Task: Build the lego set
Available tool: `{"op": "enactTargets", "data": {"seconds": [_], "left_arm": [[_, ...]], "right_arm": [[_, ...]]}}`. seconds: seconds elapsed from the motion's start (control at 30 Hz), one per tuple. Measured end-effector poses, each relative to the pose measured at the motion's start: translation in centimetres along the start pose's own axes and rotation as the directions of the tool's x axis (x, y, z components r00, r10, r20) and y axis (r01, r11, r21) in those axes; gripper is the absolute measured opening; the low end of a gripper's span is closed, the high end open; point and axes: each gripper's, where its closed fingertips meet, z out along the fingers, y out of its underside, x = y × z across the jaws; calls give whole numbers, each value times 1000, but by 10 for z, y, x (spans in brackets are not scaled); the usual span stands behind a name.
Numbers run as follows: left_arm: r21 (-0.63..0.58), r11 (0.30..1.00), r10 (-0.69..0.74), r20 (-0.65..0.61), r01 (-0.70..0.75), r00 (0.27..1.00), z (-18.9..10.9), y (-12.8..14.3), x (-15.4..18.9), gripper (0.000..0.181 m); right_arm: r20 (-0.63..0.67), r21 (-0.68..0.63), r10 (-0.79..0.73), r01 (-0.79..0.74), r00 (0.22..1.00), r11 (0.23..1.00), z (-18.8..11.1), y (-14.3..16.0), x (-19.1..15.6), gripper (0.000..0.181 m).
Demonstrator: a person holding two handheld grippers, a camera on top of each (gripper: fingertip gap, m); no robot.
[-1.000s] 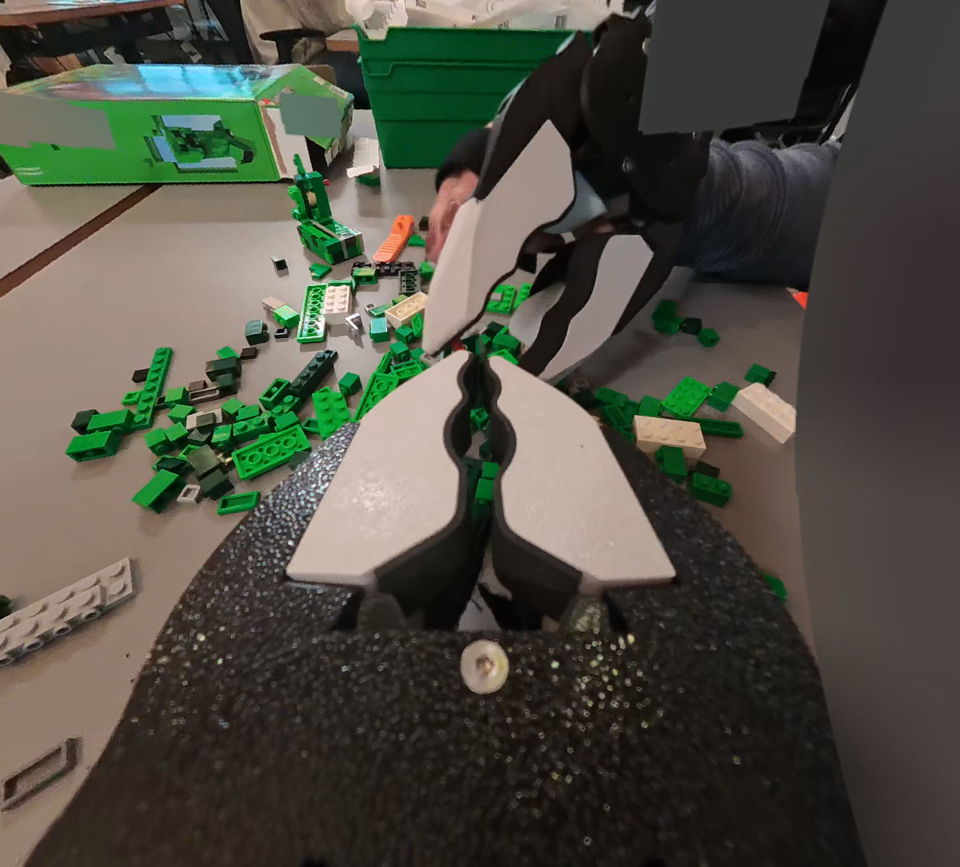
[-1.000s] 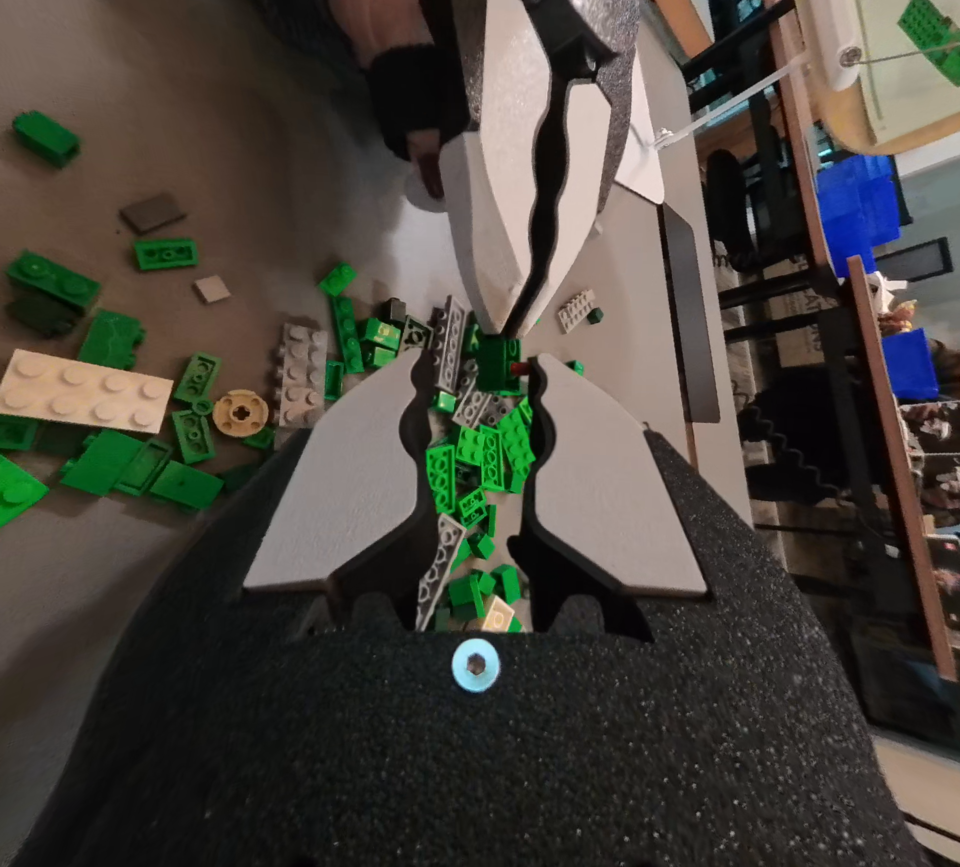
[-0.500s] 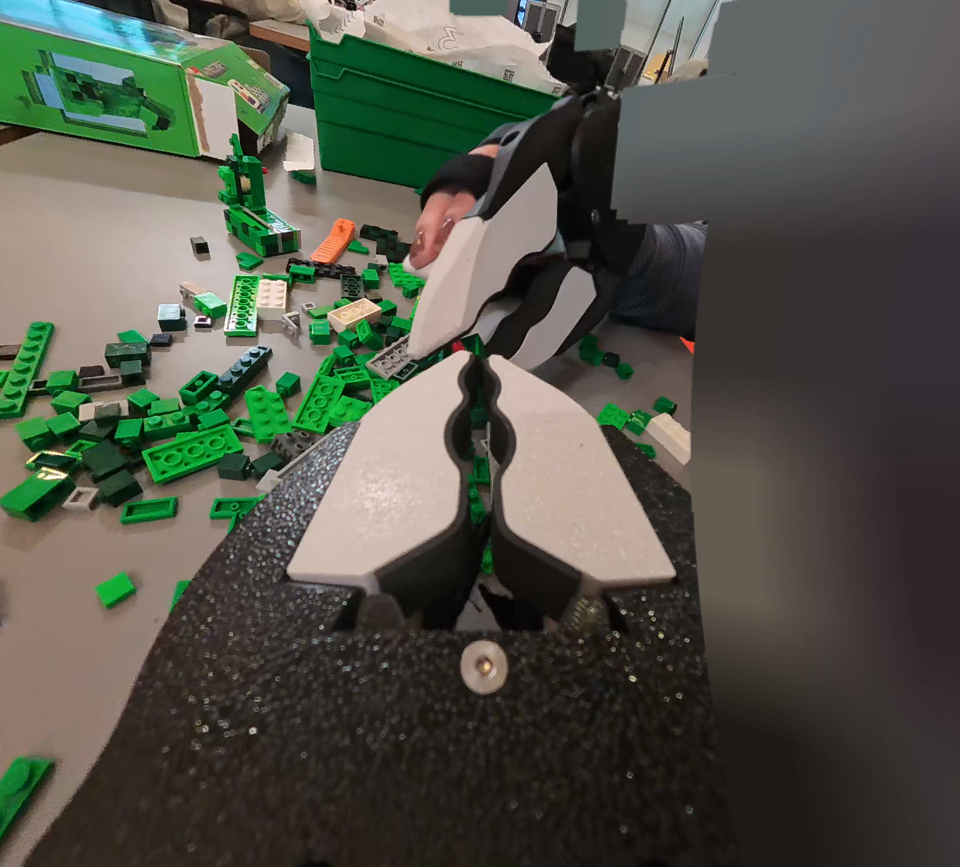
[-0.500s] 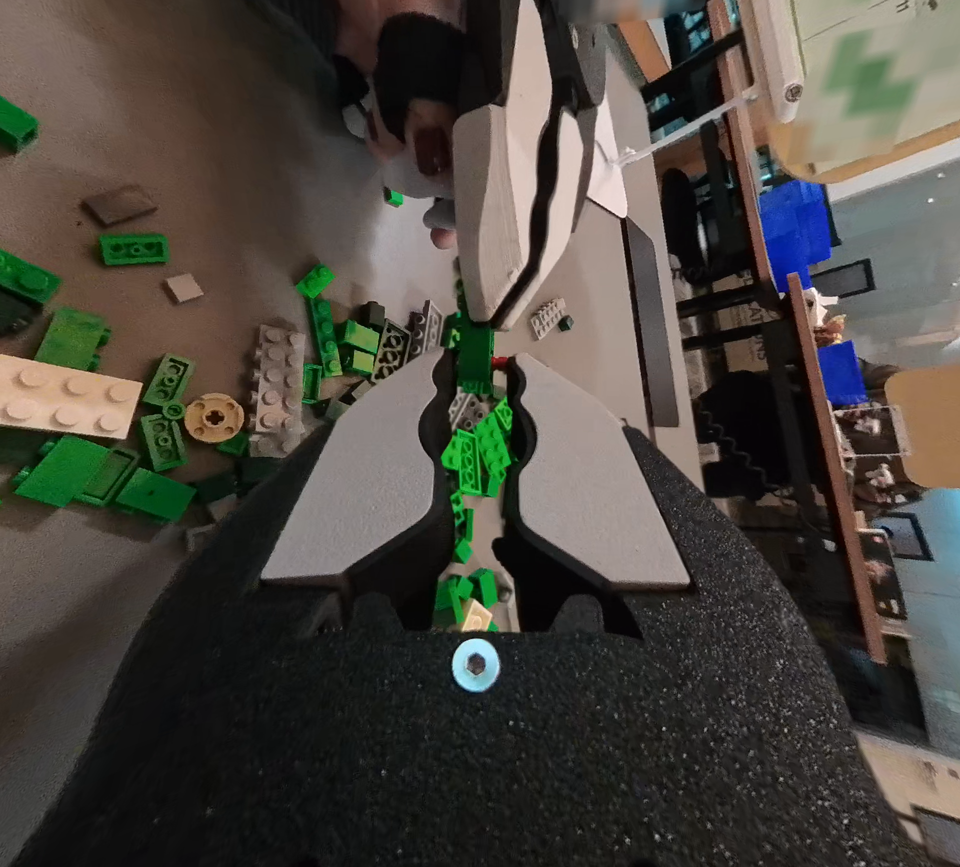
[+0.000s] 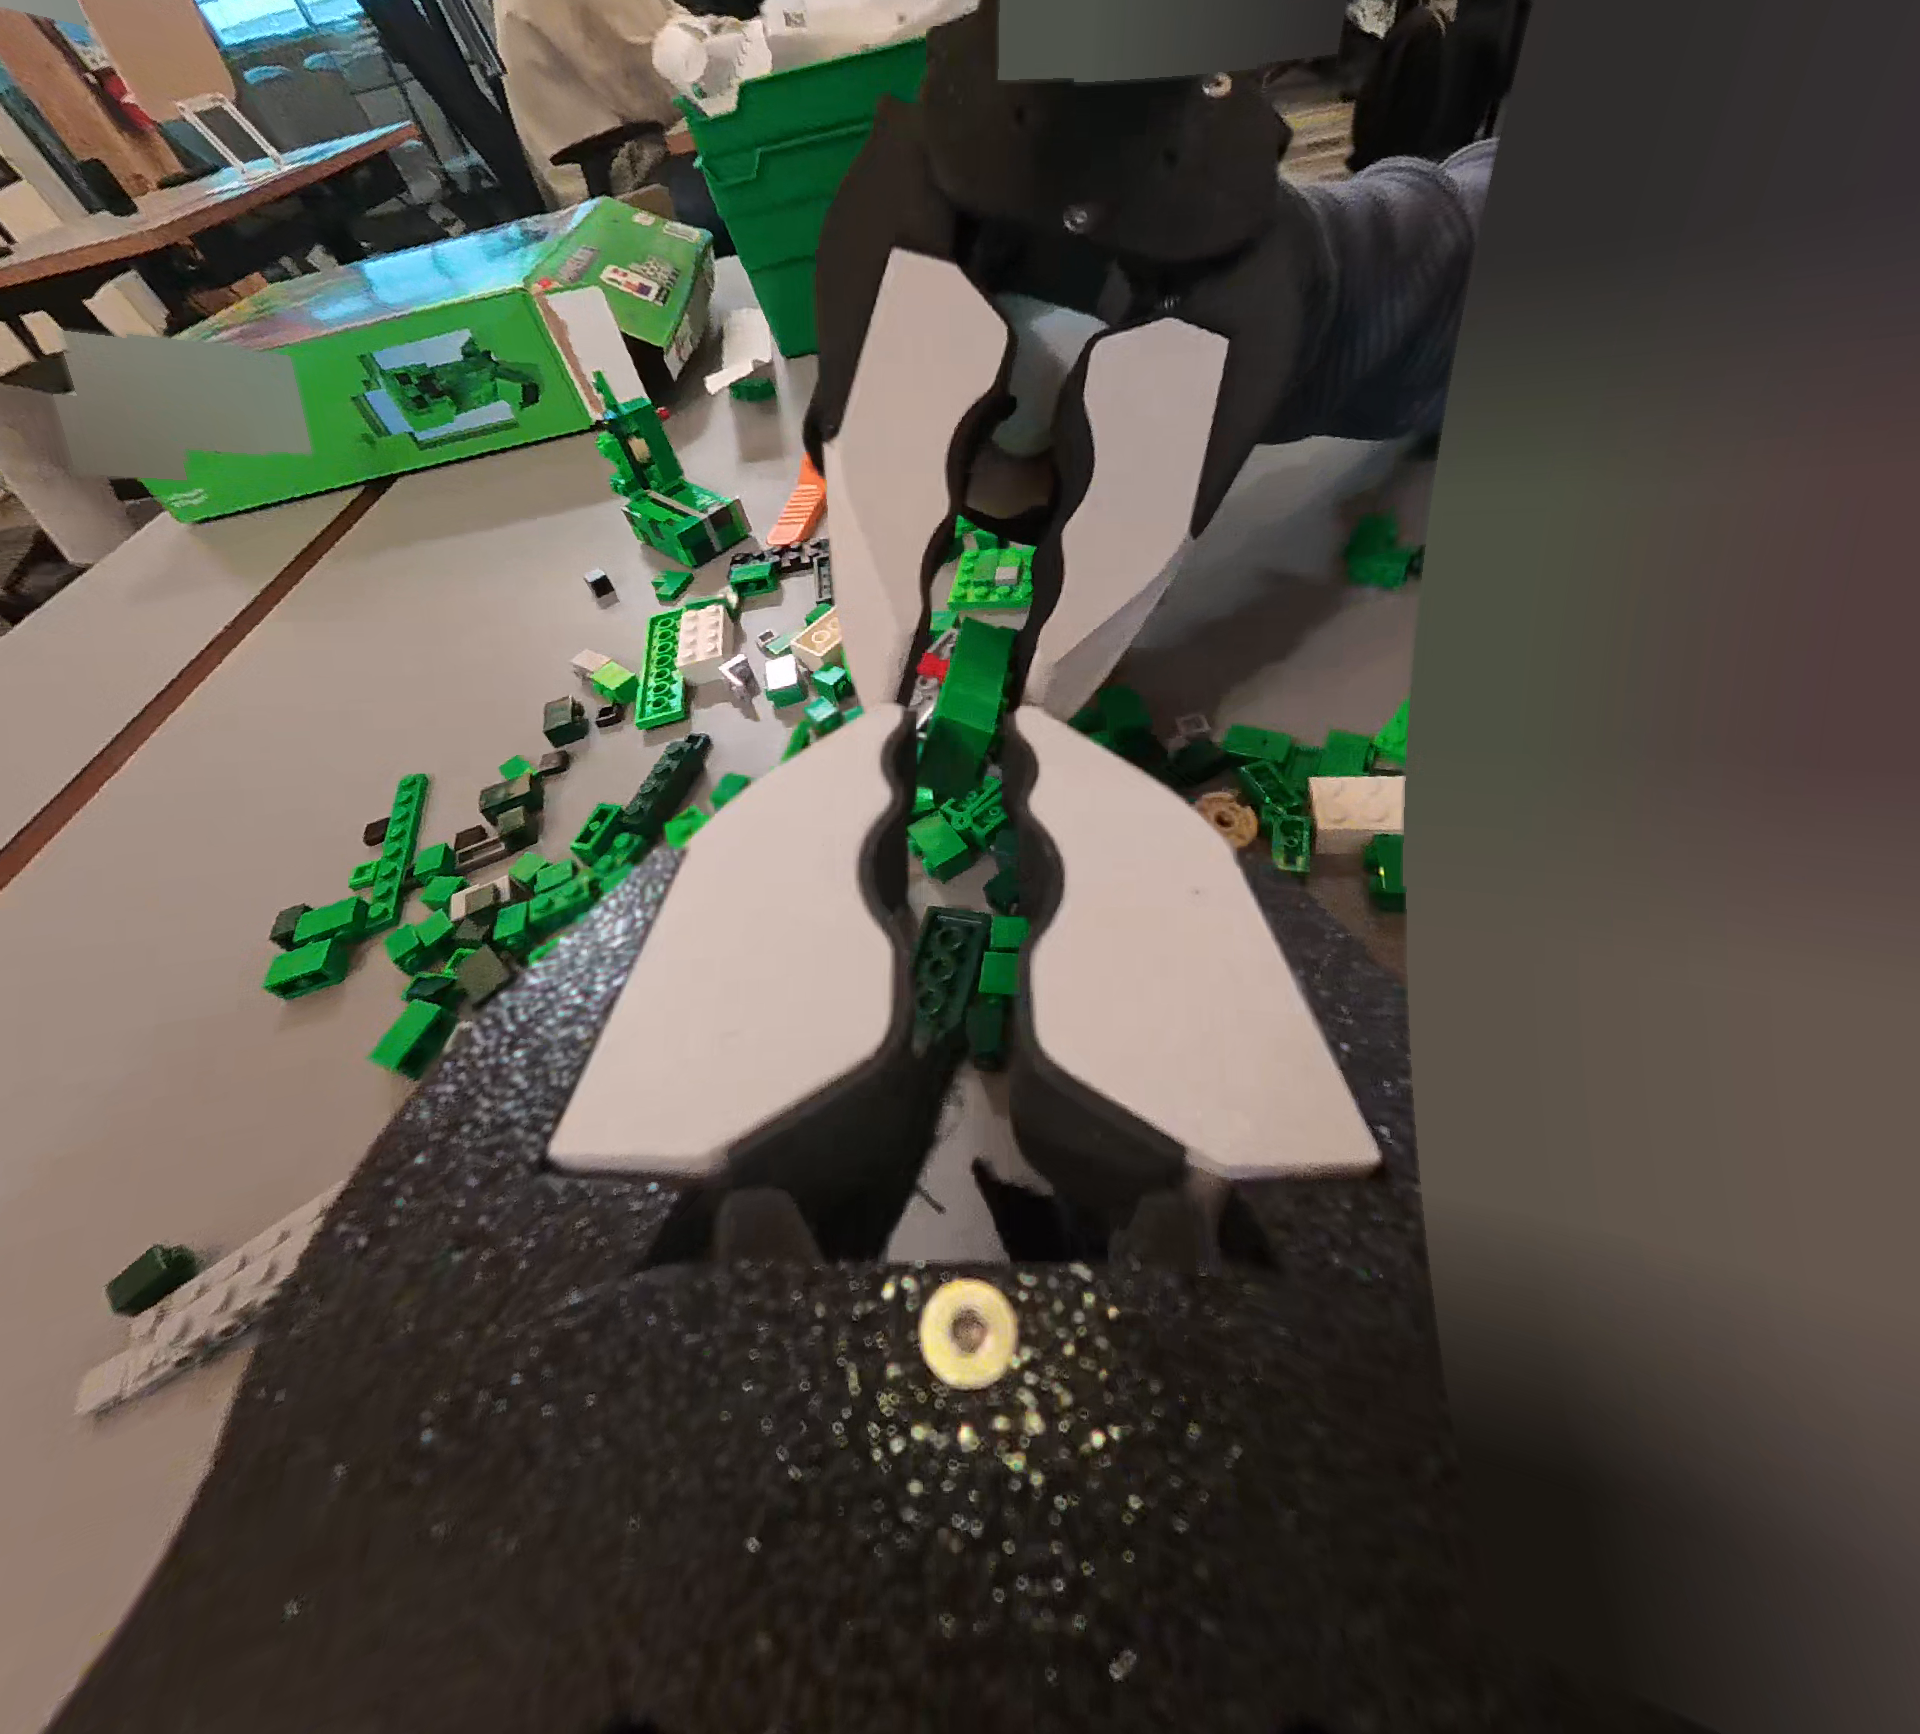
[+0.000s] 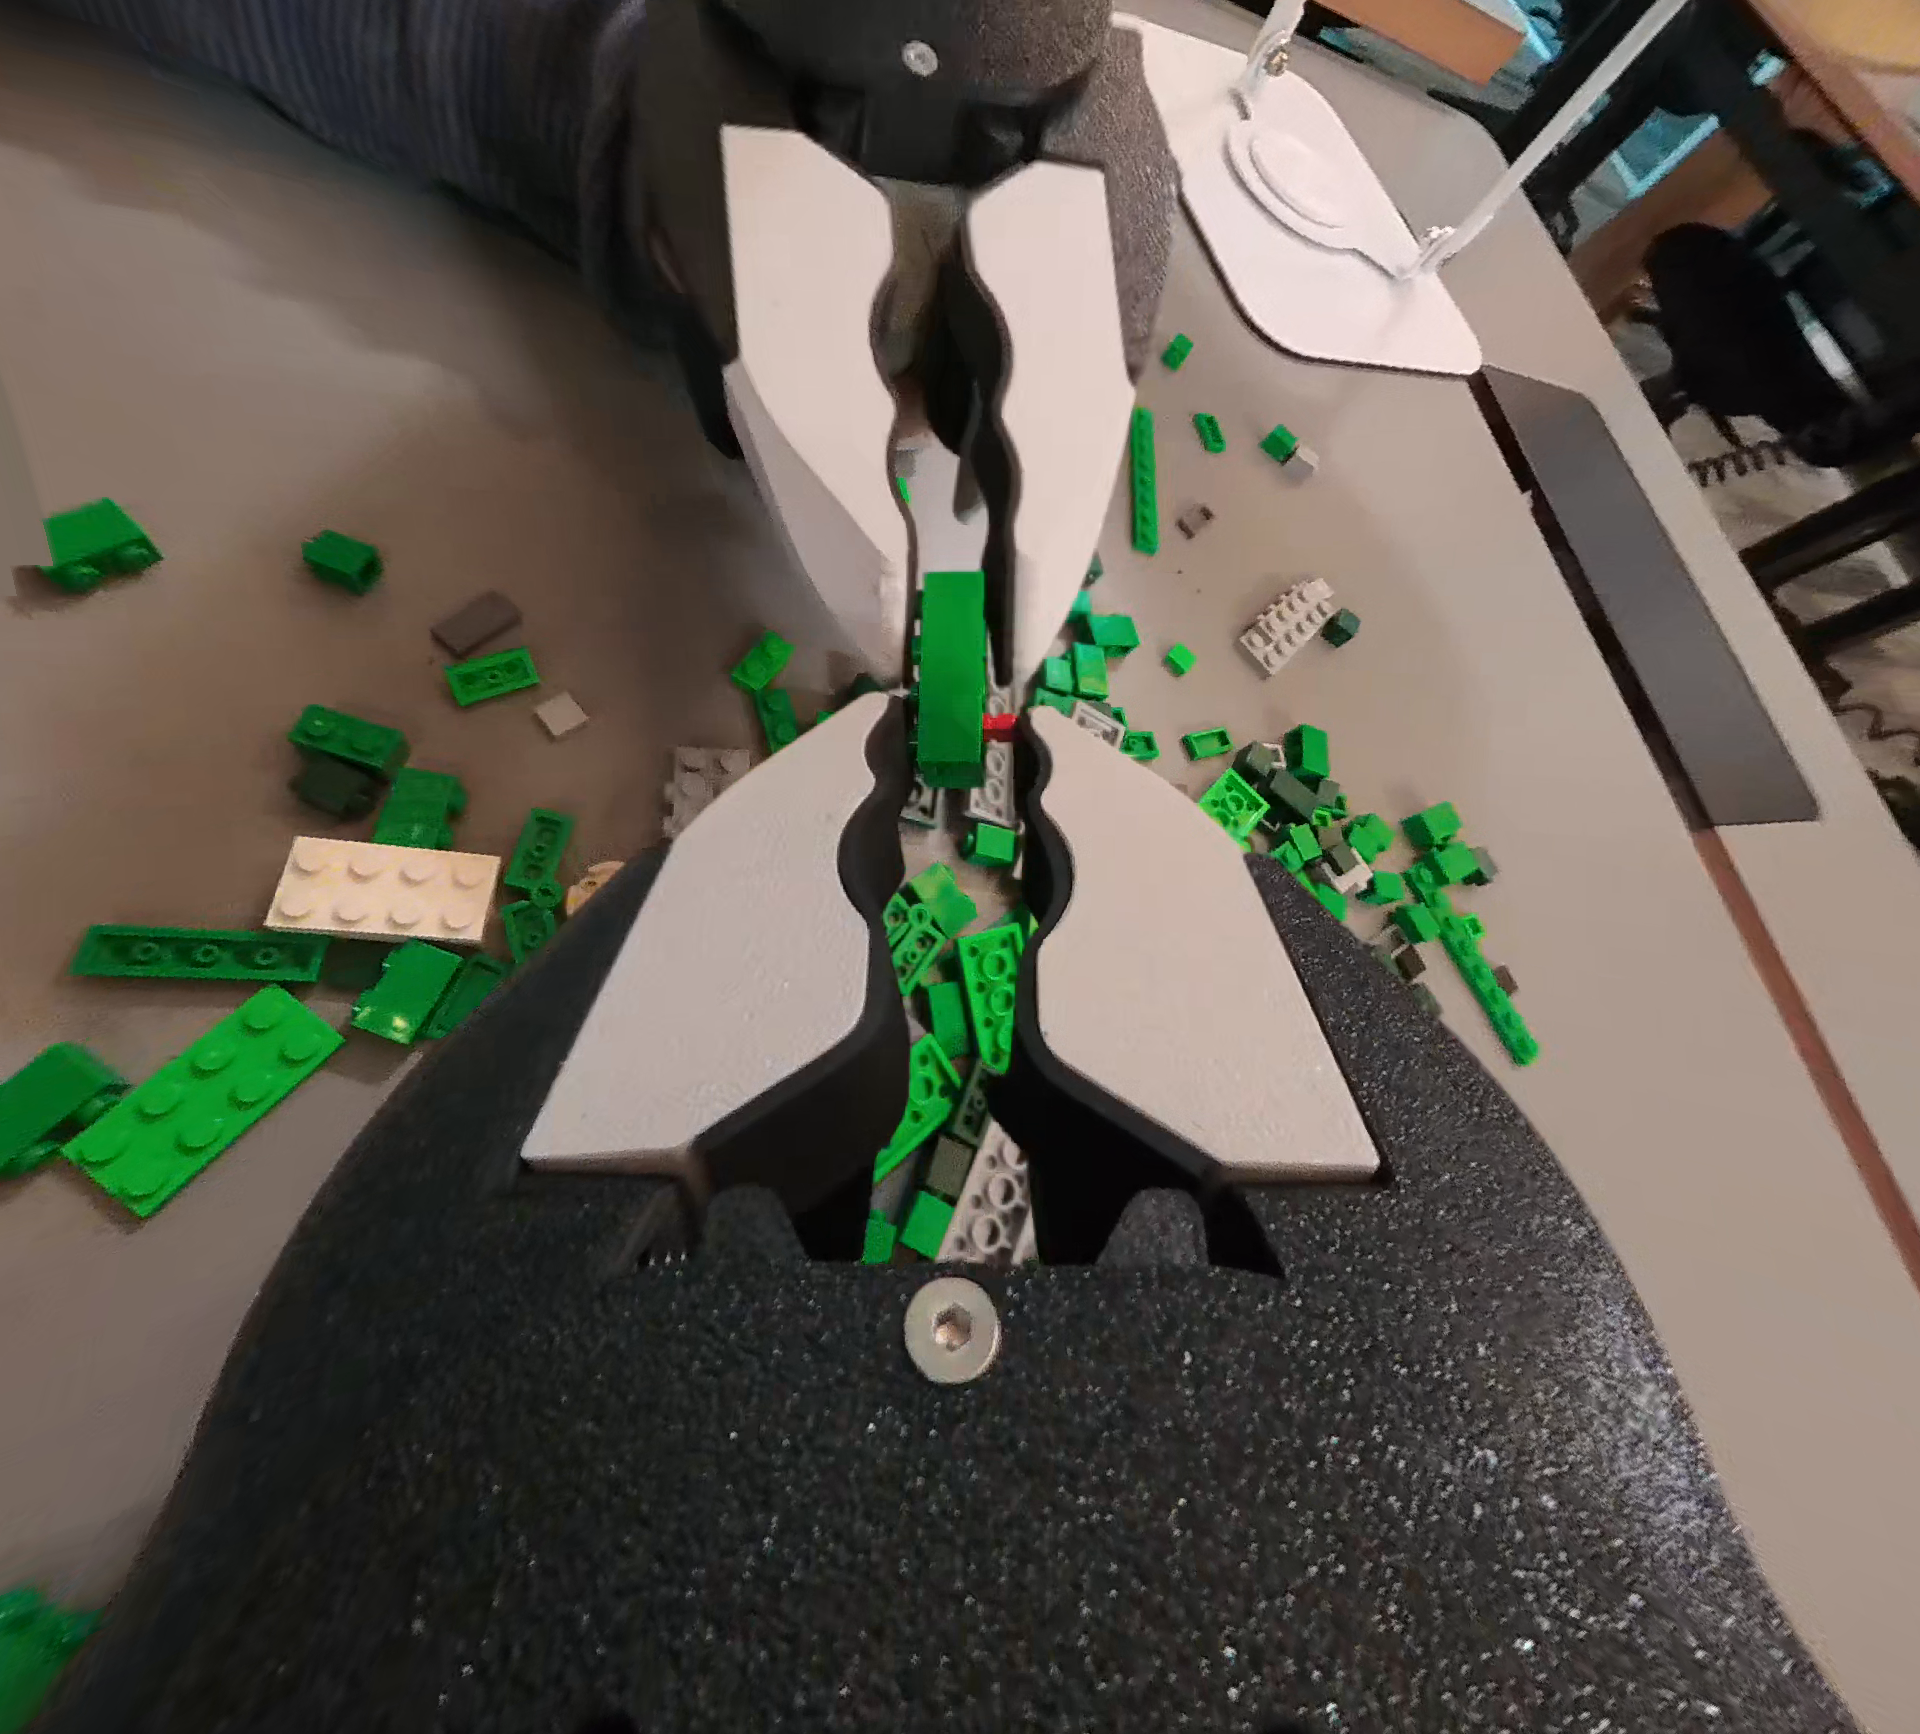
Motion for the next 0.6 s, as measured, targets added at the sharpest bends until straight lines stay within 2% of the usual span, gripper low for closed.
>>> {"op": "enactTargets", "data": {"seconds": [0.07,0.23,0.3,0.6], "left_arm": [[1,1000,-10,3,10,1000,0,0,0,14],[37,977,-207,-70,210,976,-4,-6,-3,11],[37,974,-222,-79,225,972,-3,-6,-2,11],[78,966,-241,-84,248,967,-7,-11,-4,12]], "right_arm": [[-3,8,12,-12,1000,1000,0,0,1,18],[-44,67,-8,11,999,998,-1,-7,3,27],[-67,73,-25,29,997,997,-1,-7,5,19],[-47,130,33,-26,998,991,-2,-14,5,17]]}}
